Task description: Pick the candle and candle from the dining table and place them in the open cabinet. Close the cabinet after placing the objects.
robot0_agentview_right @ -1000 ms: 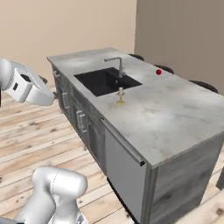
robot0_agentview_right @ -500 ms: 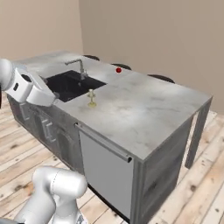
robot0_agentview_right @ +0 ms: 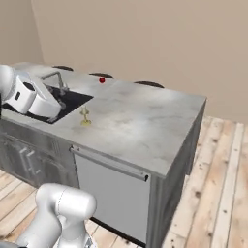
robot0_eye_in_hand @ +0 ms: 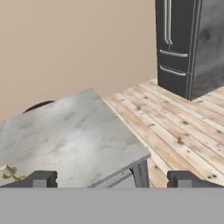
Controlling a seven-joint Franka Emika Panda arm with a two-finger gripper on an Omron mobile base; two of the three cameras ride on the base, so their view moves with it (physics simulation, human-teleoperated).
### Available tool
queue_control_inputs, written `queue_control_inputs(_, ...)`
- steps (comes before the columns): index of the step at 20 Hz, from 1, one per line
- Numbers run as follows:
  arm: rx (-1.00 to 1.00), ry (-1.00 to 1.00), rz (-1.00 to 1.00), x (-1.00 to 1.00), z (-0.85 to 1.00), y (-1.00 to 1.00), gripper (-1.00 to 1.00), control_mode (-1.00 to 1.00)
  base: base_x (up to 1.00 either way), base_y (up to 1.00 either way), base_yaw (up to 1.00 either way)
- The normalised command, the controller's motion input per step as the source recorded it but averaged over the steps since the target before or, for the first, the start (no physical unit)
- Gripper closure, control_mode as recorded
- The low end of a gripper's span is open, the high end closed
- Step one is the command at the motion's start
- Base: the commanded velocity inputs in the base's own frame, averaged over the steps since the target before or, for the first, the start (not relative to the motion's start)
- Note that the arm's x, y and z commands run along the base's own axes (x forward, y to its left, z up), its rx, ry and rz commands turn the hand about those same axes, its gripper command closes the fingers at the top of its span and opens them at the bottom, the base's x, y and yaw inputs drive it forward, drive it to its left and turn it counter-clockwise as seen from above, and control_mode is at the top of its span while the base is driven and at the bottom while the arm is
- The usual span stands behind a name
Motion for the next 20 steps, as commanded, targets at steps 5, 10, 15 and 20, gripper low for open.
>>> queue_control_inputs(5,0.0,0.0,0.0,0.0,0.0,0.0,-1.0,1.0,0.13,0.76,-0.42)
queue_control_inputs(10,0.0,0.0,0.0,0.0,0.0,0.0,-1.0,1.0,0.3,0.76,-0.37)
queue_control_inputs(15,0.0,0.0,0.0,0.0,0.0,0.0,-1.0,1.0,0.74,0.49,-0.29)
queue_control_inputs(20,0.0,0.0,0.0,0.0,0.0,0.0,-1.0,1.0,0.93,0.16,-0.16)
